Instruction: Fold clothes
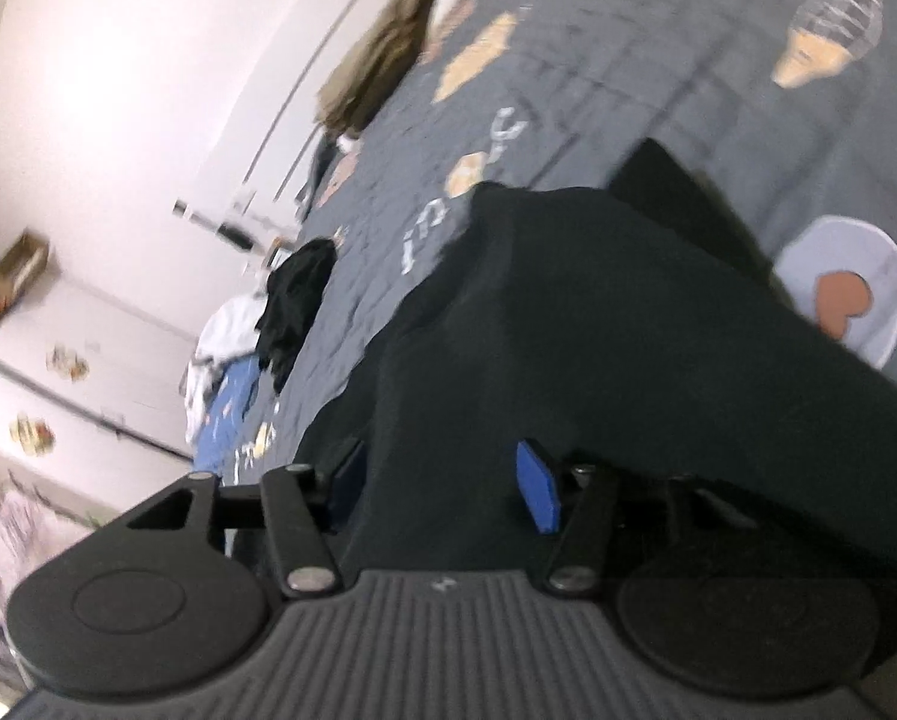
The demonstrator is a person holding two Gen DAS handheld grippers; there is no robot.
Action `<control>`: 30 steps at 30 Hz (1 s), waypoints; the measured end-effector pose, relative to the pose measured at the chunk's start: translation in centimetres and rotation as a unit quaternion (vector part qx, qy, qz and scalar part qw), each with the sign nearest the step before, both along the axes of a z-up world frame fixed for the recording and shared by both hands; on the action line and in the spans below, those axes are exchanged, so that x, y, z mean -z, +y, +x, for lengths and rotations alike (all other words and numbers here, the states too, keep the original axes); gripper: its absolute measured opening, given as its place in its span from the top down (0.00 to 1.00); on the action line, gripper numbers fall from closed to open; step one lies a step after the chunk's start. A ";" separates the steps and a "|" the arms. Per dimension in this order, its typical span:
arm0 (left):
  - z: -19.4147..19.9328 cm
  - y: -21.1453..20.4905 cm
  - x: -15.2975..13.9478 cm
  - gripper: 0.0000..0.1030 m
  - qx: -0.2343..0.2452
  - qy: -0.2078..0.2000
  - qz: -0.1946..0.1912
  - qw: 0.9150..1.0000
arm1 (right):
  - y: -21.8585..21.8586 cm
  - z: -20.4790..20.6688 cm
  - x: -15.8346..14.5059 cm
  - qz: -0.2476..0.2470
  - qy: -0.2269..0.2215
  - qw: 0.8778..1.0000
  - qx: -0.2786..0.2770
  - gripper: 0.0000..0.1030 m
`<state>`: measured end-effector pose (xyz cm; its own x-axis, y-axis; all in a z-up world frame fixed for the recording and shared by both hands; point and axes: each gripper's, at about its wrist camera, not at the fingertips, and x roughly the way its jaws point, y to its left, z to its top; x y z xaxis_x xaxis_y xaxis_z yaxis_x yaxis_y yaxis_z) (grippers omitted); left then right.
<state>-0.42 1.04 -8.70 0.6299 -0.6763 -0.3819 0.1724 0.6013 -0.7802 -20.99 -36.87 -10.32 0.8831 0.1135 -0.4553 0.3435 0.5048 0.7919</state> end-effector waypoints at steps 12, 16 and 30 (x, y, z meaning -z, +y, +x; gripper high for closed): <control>-5.2 0.0 -3.3 0.00 0.004 -0.071 0.082 0.994 | 6.7 0.3 -5.2 -0.109 -0.022 0.991 -0.071 0.36; -6.8 -0.6 -3.3 0.00 0.005 -0.082 0.128 0.988 | 8.7 0.7 -6.0 -0.119 -0.026 0.987 -0.101 0.34; -9.4 -1.2 -1.9 0.00 0.006 -0.083 0.192 0.978 | 15.0 1.7 -8.1 -0.203 -0.041 0.964 -0.165 0.33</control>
